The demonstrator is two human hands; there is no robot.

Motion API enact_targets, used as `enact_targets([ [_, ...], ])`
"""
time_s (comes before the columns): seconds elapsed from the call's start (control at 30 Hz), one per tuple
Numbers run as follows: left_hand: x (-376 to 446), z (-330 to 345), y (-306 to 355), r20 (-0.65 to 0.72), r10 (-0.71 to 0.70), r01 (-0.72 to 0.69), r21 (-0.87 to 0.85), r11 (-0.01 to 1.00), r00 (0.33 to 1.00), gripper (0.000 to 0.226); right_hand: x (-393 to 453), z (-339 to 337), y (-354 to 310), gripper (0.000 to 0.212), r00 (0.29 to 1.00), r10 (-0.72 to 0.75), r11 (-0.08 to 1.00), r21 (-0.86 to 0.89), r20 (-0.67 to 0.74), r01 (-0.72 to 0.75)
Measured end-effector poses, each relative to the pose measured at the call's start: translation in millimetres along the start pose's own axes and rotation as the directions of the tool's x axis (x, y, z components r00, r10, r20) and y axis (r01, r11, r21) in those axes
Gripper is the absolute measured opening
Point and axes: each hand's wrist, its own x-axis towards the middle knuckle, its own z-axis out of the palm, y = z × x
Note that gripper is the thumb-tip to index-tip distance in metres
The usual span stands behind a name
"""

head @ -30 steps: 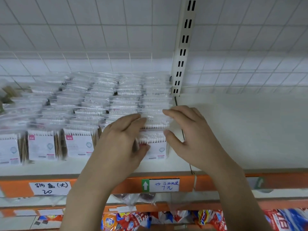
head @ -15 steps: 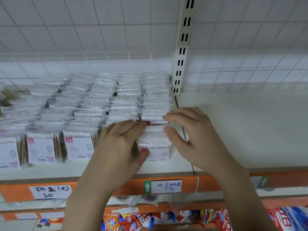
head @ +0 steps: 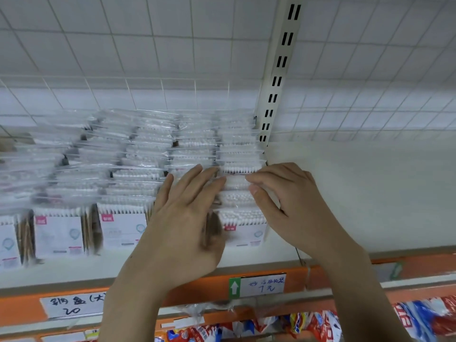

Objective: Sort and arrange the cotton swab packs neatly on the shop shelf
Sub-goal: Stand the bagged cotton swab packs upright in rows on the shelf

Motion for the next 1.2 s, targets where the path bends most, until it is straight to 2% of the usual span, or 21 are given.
enact_targets([
  [0.3, 6, 2, -12, -0.004, 0.02, -0.02, -0.01, 1.0, 1.0, 0.067, 1, 4, 1, 0.029, 1.0, -0.011, 1.0, 0.0, -0.011, 0.011],
  [0.63, 11, -1, -3, 0.03, -0.078, 0.076, 0.047, 0.996, 0.997, 0.069, 6, 5, 9, 0.031, 0.998, -0.06, 0.998, 0.02, 0.007, 0.06],
  [0.77, 19, -6, 8, -0.04, -0.107, 0.106, -0.023, 0.994, 0.993, 0.063, 9, 4, 11, 0.031, 0.997, -0.077, 0.997, 0.011, 0.019, 0.077],
  [0.87, 30, -2, 18, -0.127, -0.105, 0.105, -0.002, 0.994, 0.986, 0.057, 10, 4, 13, 0.029, 0.996, -0.086, 0.996, 0.01, 0.021, 0.086],
  [1.13, 54, 17, 21, -0.028, -0.136, 0.139, 0.148, 0.979, 0.99, 0.05, 19, 3, 20, 0.024, 0.991, -0.099, 0.994, 0.045, -0.09, 0.103],
  [1.2, 53, 19, 21, -0.048, -0.133, 0.138, 0.141, 0.98, 0.99, 0.048, 24, 4, 23, 0.028, 0.991, -0.072, 0.997, 0.027, -0.116, 0.075],
])
